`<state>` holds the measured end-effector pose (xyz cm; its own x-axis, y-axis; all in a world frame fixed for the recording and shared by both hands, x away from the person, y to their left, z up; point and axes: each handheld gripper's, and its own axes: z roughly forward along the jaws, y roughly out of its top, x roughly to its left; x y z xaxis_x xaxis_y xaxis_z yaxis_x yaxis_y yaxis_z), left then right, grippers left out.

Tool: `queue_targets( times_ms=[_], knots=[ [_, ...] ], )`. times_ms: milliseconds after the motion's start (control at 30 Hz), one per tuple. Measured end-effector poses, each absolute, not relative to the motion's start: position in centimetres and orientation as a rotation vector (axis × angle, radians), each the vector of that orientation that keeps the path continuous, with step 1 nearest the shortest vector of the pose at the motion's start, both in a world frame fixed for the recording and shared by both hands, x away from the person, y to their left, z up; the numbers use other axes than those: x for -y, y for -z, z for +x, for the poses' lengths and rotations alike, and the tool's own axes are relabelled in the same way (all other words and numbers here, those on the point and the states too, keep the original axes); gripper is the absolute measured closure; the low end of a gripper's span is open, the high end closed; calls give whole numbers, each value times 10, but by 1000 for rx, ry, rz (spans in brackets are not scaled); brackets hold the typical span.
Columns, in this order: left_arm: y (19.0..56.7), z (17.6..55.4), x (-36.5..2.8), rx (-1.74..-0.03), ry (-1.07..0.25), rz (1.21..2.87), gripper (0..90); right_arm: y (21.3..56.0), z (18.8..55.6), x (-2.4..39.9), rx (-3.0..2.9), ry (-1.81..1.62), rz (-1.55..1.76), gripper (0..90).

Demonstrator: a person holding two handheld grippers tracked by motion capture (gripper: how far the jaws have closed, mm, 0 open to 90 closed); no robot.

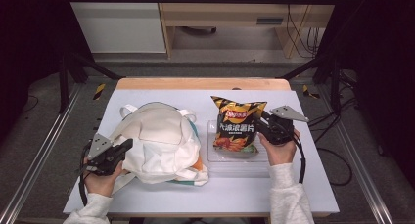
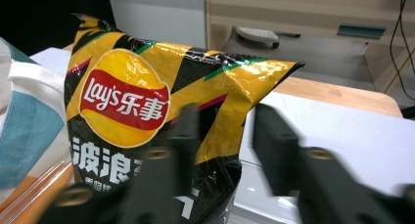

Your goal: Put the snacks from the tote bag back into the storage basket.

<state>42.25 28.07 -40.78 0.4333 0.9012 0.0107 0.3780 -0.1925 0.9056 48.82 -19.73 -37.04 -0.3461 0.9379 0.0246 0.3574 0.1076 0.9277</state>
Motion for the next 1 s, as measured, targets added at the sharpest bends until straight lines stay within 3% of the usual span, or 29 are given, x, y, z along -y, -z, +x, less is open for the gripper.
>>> queue_targets(
  times_ms=[167, 333, 667, 1000],
  knots=[
    [412, 418, -291, -1121, -707, 1756, 857, 369, 485, 199, -1726, -1241, 1247, 317],
    [417, 415, -300, -1139, -705, 1732, 755, 370, 476, 196, -1758, -1236, 1181, 197],
    [426, 413, -311, -1158, -727, 1716, 469, 389, 453, 218, -1777, -1227, 1189, 166],
    [433, 416, -314, -1176, -732, 1720, 412, 399, 444, 227, -1763, -1260, 1239, 162]
  ],
)
